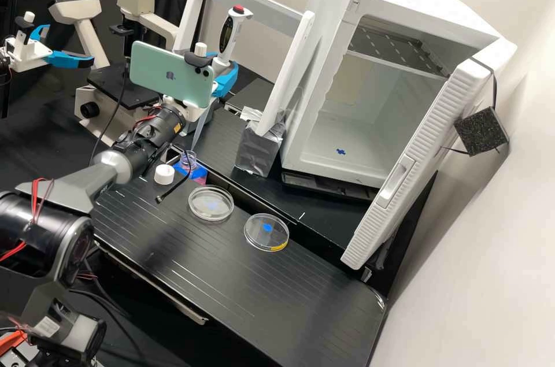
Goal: Use the pipette
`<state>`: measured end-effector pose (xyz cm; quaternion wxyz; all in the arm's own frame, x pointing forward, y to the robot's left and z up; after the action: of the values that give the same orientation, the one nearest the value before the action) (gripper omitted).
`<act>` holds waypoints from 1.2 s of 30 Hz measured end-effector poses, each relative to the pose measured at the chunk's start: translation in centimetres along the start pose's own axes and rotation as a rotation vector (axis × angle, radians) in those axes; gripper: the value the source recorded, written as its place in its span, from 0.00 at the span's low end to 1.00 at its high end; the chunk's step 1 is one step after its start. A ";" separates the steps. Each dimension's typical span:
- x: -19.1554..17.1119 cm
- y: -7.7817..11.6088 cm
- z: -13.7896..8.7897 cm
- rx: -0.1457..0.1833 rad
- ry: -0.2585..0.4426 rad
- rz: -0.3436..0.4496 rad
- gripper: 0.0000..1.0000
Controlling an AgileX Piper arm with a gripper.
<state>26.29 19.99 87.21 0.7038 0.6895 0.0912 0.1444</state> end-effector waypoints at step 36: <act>-3.7 -4.1 2.1 0.003 0.027 0.045 0.00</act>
<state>23.82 16.81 82.89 0.6980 0.6905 0.0854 0.1692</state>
